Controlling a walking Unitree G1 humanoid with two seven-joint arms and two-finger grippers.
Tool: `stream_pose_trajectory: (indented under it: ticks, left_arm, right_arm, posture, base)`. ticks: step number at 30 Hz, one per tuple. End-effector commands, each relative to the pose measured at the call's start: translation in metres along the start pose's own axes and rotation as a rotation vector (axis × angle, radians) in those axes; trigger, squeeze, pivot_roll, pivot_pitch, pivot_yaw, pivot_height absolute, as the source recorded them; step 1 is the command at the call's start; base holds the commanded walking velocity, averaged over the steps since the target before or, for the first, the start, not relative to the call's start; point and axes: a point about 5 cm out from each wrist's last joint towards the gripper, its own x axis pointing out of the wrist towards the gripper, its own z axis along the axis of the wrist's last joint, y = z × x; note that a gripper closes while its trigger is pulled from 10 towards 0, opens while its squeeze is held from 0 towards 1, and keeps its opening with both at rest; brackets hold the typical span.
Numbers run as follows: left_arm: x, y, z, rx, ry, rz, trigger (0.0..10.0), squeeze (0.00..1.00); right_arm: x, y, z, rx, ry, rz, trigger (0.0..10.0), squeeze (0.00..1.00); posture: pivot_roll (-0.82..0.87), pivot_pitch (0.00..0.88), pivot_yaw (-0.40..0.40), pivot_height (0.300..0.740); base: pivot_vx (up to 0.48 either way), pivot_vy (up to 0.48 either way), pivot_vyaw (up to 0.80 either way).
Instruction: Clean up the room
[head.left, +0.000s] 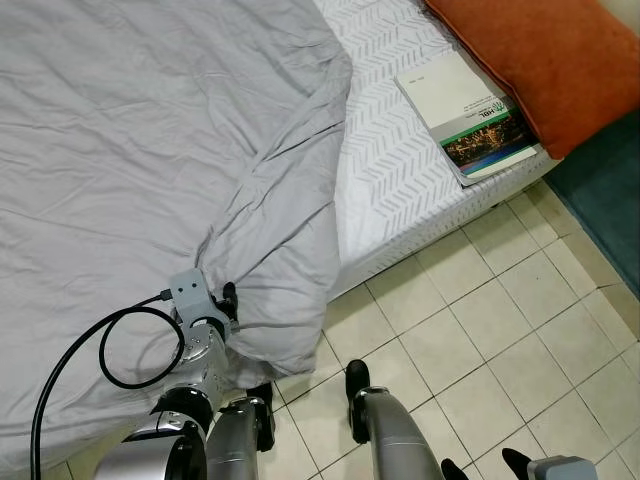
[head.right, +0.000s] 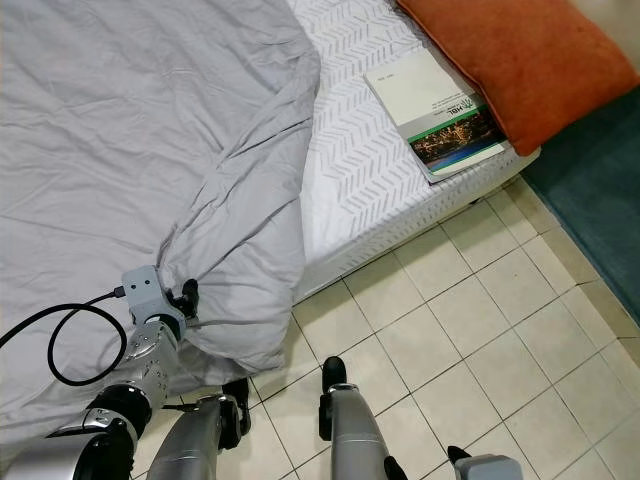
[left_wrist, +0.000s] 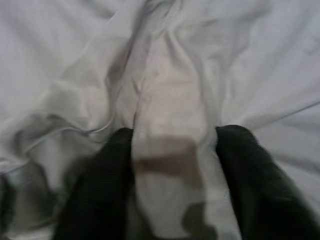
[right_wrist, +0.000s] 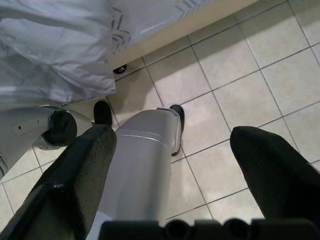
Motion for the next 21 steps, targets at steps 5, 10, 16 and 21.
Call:
stream_pose_trajectory:
  ticks: [5, 10, 16, 21]
  left_arm:
    - [-0.007, 0.004, -0.021, 0.093, 0.058, -0.042, 0.0, 0.0]
    - [-0.007, -0.006, -0.018, 0.179, 0.037, -0.109, 0.0, 0.0]
    - [-0.006, -0.022, -0.014, 0.244, 0.015, -0.18, 10.0, 0.0]
    - [-0.01, -0.042, -0.018, 0.283, 0.013, -0.265, 10.0, 0.0]
  right_arm:
    - [0.005, -0.003, -0.008, 0.014, 0.041, -0.009, 10.0, 0.0]
    - [0.019, -0.004, -0.005, 0.015, 0.009, -0.009, 10.0, 0.0]
    - [0.03, -0.007, -0.002, 0.011, -0.013, -0.013, 10.0, 0.0]
    - [0.033, -0.005, -0.007, 0.013, -0.009, -0.011, 10.0, 0.0]
  posture:
    - [-0.31, 0.563, -0.058, 0.74]
    - [-0.29, 0.521, -0.037, 0.74]
    - [-0.28, 0.507, -0.025, 0.74]
    - [-0.28, 0.49, -0.01, 0.74]
  base:
    - [0.0, 0.0, 0.0]
    - [0.0, 0.0, 0.0]
    - [0.0, 0.0, 0.0]
    - [0.0, -0.48, 0.0]
